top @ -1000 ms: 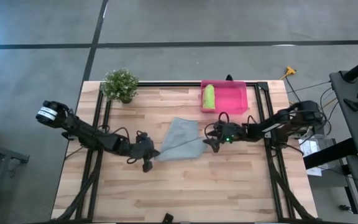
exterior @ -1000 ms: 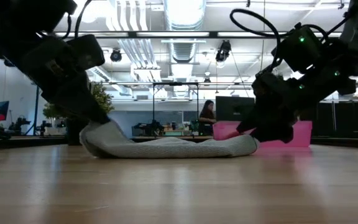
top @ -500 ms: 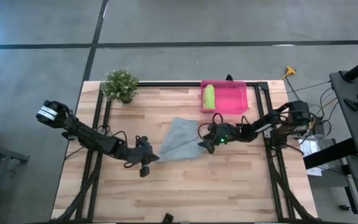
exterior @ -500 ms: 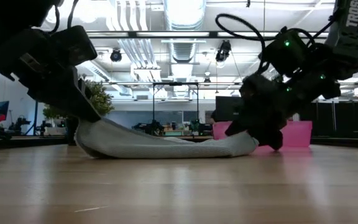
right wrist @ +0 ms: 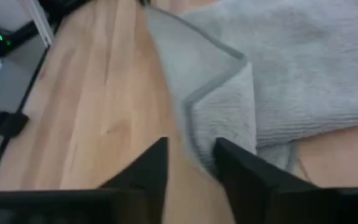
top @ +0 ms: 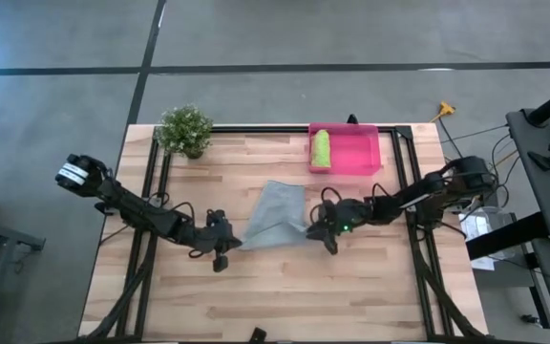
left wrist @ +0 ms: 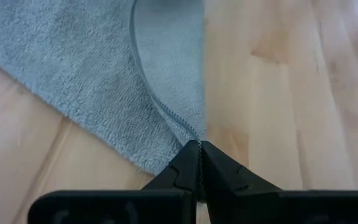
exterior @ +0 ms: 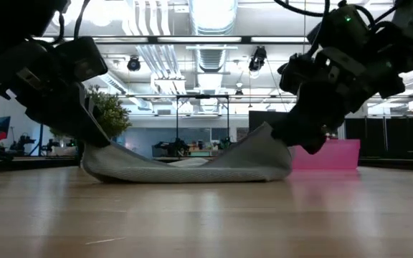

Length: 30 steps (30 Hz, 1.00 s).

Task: Roll microfiber towels into tight, uniform cylinder then place into a basket
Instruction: Fold the gray microfiber cloth

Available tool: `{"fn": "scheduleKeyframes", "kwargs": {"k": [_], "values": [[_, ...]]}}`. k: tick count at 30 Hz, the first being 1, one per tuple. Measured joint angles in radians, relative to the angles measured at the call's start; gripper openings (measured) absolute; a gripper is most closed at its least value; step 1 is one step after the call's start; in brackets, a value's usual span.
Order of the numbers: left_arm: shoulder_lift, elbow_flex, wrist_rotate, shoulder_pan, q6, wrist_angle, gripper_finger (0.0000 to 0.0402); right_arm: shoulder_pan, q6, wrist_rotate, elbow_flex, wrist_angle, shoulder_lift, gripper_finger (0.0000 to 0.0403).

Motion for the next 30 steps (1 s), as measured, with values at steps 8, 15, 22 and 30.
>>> {"fn": "scheduleKeyframes", "kwargs": {"k": [8,15,22,30], "values": [[0.0,0.001,0.0,-0.003,0.0,0.02,0.0,0.027,-0.029,0.141,0.053,-0.068,0.053,0.0014],[0.0,-0.001,0.006,-0.003,-0.002,0.009,0.0,0.031,-0.084,0.149,0.106,-0.079,0.051,0.0009],[-0.06,0.023,0.008,-0.004,0.064,-0.088,0.0,0.082,-0.245,0.296,0.17,-0.137,-0.042,0.0009],[-0.363,0.215,-0.374,-0.003,0.162,-0.639,0.0,0.16,-0.628,0.825,0.255,-0.268,-0.161,0.0009]]}}
